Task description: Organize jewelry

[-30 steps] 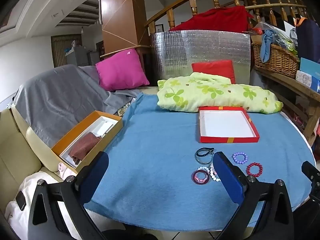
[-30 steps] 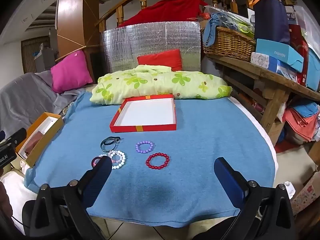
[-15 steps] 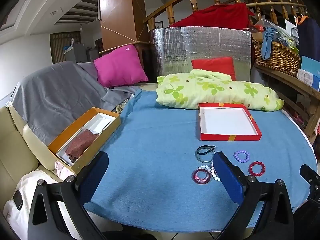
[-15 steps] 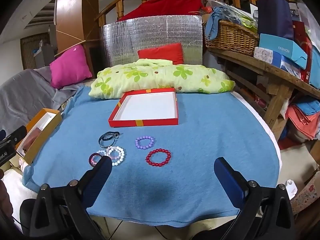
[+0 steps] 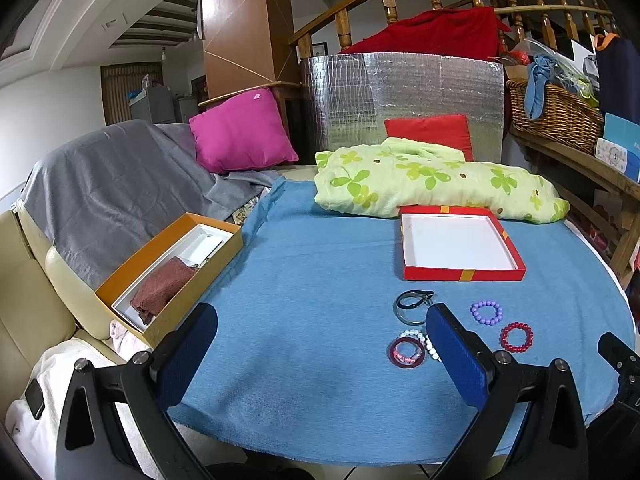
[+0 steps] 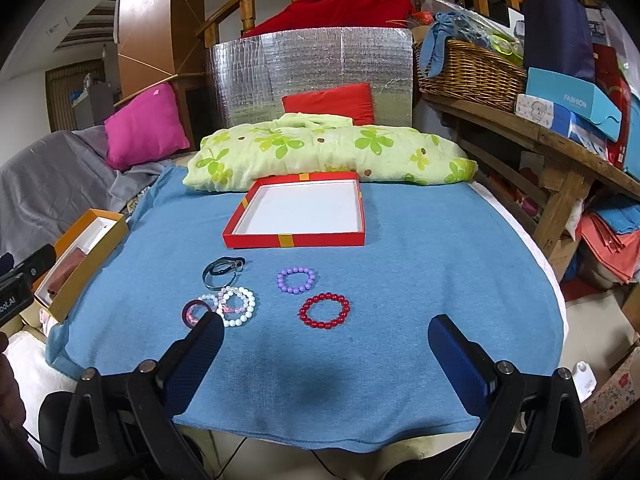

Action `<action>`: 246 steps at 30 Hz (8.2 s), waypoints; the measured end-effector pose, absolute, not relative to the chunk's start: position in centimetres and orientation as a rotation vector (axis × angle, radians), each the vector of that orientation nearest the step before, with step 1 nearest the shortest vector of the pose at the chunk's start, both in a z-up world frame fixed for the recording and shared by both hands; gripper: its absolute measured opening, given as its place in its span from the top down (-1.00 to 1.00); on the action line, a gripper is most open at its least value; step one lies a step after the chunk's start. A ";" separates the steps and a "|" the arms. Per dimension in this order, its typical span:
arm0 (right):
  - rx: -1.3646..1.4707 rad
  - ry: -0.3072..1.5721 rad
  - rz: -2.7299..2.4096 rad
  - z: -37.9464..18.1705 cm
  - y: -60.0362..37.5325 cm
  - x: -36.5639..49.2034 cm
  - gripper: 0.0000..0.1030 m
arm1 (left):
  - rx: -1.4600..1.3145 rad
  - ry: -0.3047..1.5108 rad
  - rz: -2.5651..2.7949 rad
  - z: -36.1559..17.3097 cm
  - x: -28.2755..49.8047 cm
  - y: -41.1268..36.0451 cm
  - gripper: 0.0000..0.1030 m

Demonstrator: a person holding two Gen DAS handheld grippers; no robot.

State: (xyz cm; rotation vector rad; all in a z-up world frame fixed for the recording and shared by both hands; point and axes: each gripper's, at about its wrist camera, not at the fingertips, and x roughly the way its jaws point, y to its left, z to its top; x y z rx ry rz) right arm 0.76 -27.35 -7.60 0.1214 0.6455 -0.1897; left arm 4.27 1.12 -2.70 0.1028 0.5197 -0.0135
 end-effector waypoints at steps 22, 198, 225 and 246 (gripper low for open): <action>0.129 0.672 -0.168 -8.5 -27.3 1.8 -1.00 | 0.098 0.542 -0.031 -3.8 5.3 1.3 -1.00; 0.423 0.790 0.064 -16.5 -36.7 28.5 0.50 | 0.112 0.818 -0.299 -13.9 34.4 -8.9 -0.07; 0.313 0.817 0.129 -16.1 -33.7 15.8 0.04 | 0.110 0.869 -0.281 -16.2 24.5 -4.7 -0.18; 0.389 0.949 0.155 -18.5 -33.4 19.8 0.04 | 0.196 0.967 -0.294 -18.9 27.1 -7.6 -0.19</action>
